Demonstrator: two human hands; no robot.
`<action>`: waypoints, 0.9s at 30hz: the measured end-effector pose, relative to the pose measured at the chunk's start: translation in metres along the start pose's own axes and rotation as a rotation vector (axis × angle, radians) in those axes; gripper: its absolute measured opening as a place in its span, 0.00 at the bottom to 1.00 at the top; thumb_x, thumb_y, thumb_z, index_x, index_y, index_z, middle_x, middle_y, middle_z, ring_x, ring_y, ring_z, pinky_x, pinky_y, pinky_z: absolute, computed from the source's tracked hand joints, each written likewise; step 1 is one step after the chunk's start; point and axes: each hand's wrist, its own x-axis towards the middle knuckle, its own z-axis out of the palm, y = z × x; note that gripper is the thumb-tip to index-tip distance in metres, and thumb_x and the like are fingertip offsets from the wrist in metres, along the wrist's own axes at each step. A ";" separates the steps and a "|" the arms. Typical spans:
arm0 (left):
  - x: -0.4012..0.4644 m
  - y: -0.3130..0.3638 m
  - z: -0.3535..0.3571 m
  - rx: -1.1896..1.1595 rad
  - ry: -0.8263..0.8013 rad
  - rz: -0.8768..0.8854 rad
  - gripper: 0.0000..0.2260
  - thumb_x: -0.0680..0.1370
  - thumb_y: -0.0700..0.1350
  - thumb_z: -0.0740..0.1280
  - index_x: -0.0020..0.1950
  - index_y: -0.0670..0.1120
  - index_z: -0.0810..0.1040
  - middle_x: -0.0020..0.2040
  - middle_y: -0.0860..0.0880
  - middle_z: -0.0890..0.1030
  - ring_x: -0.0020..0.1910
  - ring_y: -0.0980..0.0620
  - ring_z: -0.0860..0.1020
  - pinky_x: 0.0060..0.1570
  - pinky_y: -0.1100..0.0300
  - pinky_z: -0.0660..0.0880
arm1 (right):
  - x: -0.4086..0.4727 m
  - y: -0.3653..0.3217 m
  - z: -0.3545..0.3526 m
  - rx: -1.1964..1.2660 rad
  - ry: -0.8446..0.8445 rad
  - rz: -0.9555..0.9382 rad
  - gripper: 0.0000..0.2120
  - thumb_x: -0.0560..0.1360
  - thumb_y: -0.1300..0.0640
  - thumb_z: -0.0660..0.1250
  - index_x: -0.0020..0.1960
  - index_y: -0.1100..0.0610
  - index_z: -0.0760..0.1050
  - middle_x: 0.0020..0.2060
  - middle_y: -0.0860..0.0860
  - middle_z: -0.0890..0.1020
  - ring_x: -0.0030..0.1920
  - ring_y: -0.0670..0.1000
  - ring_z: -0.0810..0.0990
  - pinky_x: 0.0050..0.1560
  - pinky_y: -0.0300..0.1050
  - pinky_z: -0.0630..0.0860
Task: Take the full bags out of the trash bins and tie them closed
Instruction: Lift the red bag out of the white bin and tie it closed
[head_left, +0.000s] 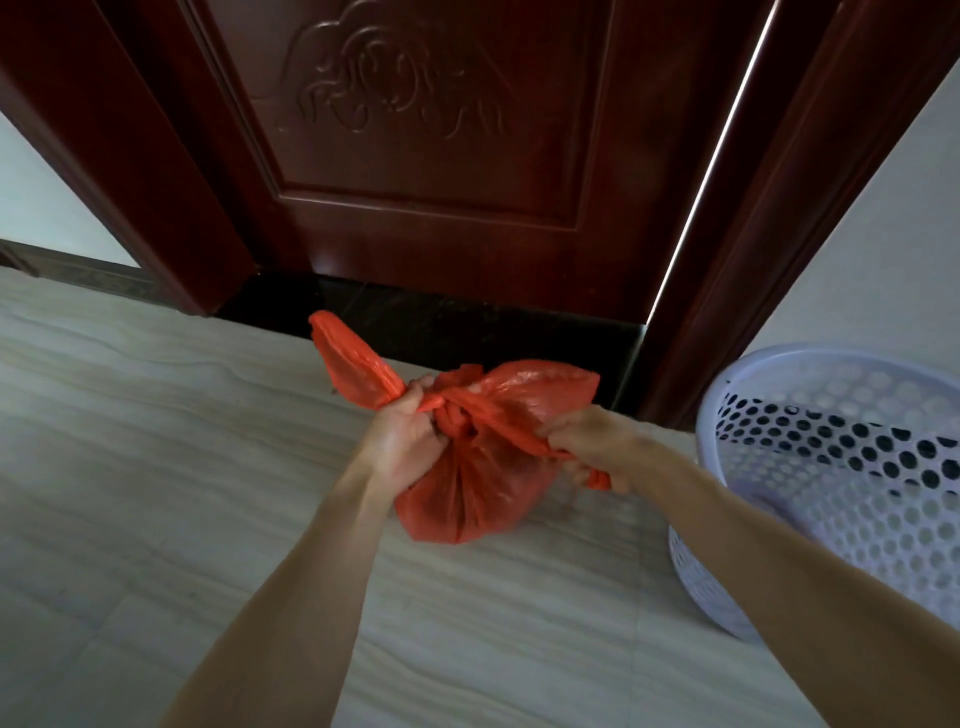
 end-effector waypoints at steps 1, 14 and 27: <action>0.001 -0.003 0.003 -0.064 -0.027 0.003 0.09 0.82 0.45 0.51 0.51 0.47 0.71 0.49 0.40 0.83 0.45 0.46 0.83 0.48 0.57 0.77 | 0.002 0.003 0.000 0.002 0.001 0.047 0.12 0.75 0.66 0.56 0.43 0.57 0.76 0.22 0.50 0.66 0.18 0.44 0.62 0.19 0.33 0.59; -0.005 -0.013 0.012 0.174 -0.074 -0.119 0.19 0.70 0.29 0.49 0.48 0.46 0.74 0.41 0.46 0.81 0.39 0.51 0.81 0.42 0.58 0.76 | 0.009 0.003 -0.020 -0.006 0.378 -0.132 0.14 0.73 0.64 0.62 0.57 0.64 0.76 0.35 0.51 0.77 0.29 0.43 0.76 0.30 0.35 0.73; -0.017 -0.025 0.025 0.695 0.109 0.000 0.13 0.74 0.29 0.63 0.47 0.47 0.73 0.38 0.47 0.78 0.28 0.59 0.79 0.29 0.65 0.79 | -0.018 -0.042 0.007 0.259 -0.106 -0.508 0.23 0.74 0.67 0.64 0.68 0.57 0.67 0.39 0.45 0.82 0.38 0.39 0.80 0.44 0.29 0.75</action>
